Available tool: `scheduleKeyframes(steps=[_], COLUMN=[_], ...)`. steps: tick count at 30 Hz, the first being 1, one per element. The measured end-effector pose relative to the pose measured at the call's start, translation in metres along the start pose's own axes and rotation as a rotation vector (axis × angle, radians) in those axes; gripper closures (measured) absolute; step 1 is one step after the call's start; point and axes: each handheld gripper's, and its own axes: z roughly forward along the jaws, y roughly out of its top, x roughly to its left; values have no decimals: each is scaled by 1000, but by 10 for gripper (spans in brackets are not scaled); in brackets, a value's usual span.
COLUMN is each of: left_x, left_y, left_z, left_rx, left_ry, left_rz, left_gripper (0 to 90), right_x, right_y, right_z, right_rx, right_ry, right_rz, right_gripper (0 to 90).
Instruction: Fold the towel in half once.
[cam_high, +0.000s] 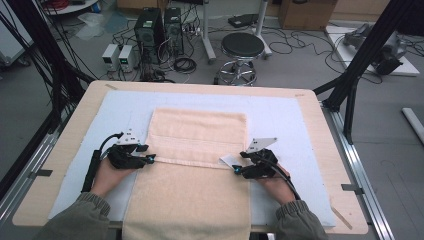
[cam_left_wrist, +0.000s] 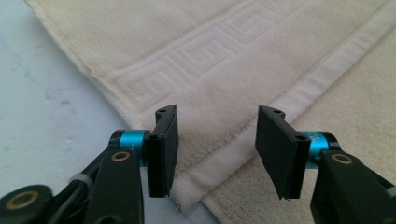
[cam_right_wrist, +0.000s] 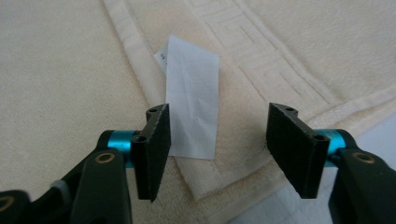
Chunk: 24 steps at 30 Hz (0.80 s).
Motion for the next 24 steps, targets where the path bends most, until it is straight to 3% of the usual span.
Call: scheduleKeyframes(steps=[14, 18, 24], left_x=[-5, -4, -2], left_y=[1, 3, 10], left_z=[2, -3, -16], left_rx=[-26, -45, -94], left_ry=[10, 17, 29], left_rz=[39, 33, 13], left_gripper=[767, 821, 829], right_x=[-8, -9, -13], right_y=[1, 6, 17], right_z=[2, -1, -8], right_rx=[-13, -13, -50], right_ry=[49, 41, 44], right_rz=[15, -16, -16], right_gripper=[778, 817, 822])
